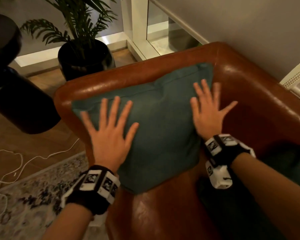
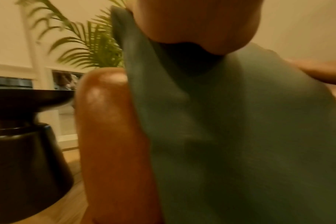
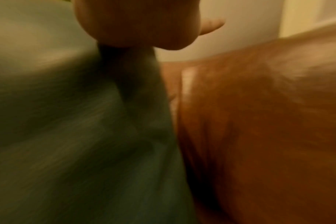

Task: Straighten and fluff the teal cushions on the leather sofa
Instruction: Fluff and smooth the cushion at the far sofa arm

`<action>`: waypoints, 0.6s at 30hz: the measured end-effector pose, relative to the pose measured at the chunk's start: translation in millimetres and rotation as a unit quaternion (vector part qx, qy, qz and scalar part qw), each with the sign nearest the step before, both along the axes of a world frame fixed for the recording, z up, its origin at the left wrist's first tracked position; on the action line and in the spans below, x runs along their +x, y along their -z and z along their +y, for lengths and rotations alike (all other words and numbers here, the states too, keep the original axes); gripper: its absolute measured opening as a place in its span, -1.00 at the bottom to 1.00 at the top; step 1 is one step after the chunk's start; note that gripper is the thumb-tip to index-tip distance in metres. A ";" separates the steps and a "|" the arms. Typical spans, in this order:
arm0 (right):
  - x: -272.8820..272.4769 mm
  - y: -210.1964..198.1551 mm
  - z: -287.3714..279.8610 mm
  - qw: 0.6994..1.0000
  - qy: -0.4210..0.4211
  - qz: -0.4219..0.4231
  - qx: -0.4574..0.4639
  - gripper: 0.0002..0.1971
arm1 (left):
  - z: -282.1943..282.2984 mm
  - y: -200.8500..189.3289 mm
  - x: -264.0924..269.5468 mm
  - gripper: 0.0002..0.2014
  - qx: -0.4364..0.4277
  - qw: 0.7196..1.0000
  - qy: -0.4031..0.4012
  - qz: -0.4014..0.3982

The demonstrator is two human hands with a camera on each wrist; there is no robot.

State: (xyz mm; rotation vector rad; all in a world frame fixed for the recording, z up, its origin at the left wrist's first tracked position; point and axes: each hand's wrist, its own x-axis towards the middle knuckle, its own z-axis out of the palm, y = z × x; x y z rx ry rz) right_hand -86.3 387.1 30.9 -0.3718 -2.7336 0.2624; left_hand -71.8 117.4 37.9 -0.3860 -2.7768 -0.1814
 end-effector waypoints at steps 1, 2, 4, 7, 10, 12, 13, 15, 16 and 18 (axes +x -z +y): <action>-3.2 -2.9 14.7 0.999 0.050 -0.003 -0.021 -0.50 | -11.9 -2.0 -4.3 -0.47 0.034 0.998 -0.045 0.005; -4.7 -7.8 26.4 0.996 0.079 0.001 -0.041 -0.51 | -22.9 -5.5 -8.1 -0.49 0.075 0.993 -0.092 0.010; -8.7 -24.3 30.7 0.993 0.086 0.046 -0.065 -0.49 | -34.8 -13.7 -14.6 -0.51 0.151 0.974 -0.167 0.032; -21.9 -43.5 -3.9 0.992 -0.054 0.100 -0.058 -0.52 | -21.5 -23.2 -17.4 -0.57 0.174 0.977 -0.107 0.053; -37.4 -45.0 -30.3 0.971 -0.235 0.050 -0.006 -0.59 | -14.5 -26.7 -19.3 -0.70 0.194 0.978 -0.057 0.048; -47.3 -46.4 -24.4 0.965 -0.259 0.023 -0.016 -0.60 | -22.9 -27.5 -24.1 -0.79 0.220 0.972 -0.060 0.049; -51.4 -48.2 -18.9 0.964 -0.263 0.022 -0.029 -0.61 | -28.1 -28.7 -26.5 -0.83 0.222 0.972 -0.056 0.052; -57.4 -54.8 -12.2 0.965 -0.252 0.032 -0.068 -0.68 | -32.0 -33.2 -31.0 -0.86 0.221 0.973 -0.039 0.059; -60.3 -59.0 -11.8 0.965 -0.243 0.044 -0.084 -0.71 | -30.5 -36.4 -33.0 -0.87 0.225 0.971 -0.035 0.066; -63.8 -64.4 -14.0 0.966 -0.225 0.086 -0.091 -0.72 | -22.3 -41.9 -36.1 -0.88 0.240 0.966 -0.048 0.087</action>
